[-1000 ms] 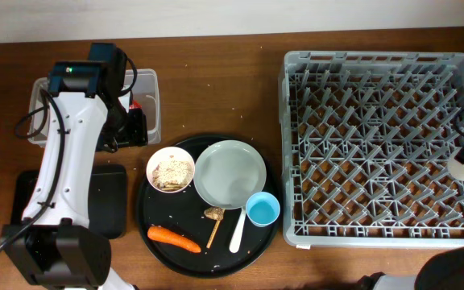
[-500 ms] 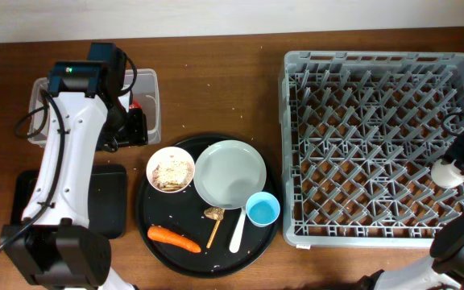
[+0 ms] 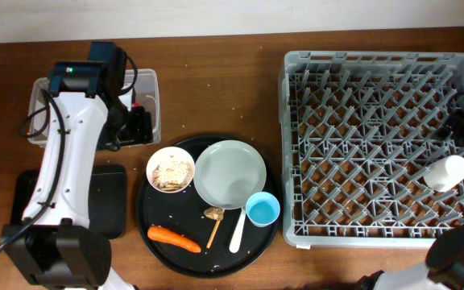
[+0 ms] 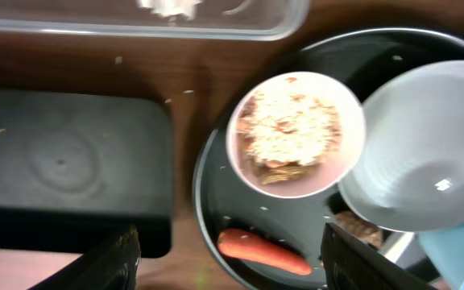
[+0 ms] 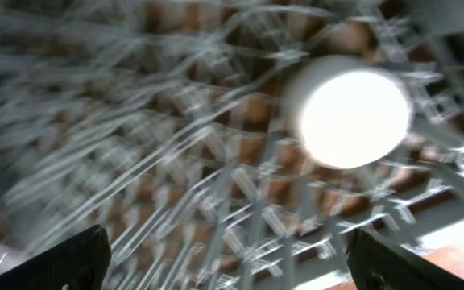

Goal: Sort waste into correct bins and load items into the dishwasher rack
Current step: 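Place the white cup upside down in the dish rack with the right gripper, then grasp the blue cup with the left gripper and lift it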

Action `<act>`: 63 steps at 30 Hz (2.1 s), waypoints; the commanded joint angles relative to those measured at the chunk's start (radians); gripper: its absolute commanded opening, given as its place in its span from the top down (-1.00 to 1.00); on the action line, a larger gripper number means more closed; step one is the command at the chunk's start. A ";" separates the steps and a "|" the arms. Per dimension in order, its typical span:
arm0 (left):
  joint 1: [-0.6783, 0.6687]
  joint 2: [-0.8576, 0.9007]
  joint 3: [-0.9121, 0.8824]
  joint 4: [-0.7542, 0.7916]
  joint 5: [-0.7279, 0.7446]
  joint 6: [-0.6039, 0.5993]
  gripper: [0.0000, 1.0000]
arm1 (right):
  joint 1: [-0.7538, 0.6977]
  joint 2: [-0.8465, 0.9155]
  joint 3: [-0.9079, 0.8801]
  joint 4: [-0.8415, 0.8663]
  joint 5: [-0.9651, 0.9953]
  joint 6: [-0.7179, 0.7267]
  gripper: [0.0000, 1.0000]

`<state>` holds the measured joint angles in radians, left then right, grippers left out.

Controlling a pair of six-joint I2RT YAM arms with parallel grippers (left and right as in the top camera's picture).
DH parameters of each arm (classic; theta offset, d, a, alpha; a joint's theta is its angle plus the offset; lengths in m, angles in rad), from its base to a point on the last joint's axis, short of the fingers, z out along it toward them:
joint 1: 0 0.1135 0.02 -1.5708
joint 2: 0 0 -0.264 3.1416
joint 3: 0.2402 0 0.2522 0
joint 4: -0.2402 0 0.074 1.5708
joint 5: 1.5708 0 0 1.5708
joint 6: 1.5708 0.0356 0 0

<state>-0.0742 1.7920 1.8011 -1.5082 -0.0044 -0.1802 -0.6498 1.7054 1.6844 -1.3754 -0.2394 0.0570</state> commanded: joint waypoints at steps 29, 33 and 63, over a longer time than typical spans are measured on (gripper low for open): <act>-0.676 0.078 -0.386 0.371 0.272 -0.014 -0.12 | 0.369 -0.138 0.018 -0.207 -0.017 -0.090 -0.97; -0.676 0.088 -0.386 0.383 0.271 -0.014 0.32 | 0.369 -0.138 0.018 -0.207 -0.017 -0.090 -0.97; -0.491 0.070 -0.064 0.158 0.291 0.090 0.99 | 0.369 -0.138 0.018 -0.218 -0.030 -0.093 -0.97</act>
<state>-0.6502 1.8889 1.5990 -1.3018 0.2577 -0.1516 -0.2871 1.5791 1.6943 -1.5894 -0.2649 -0.0341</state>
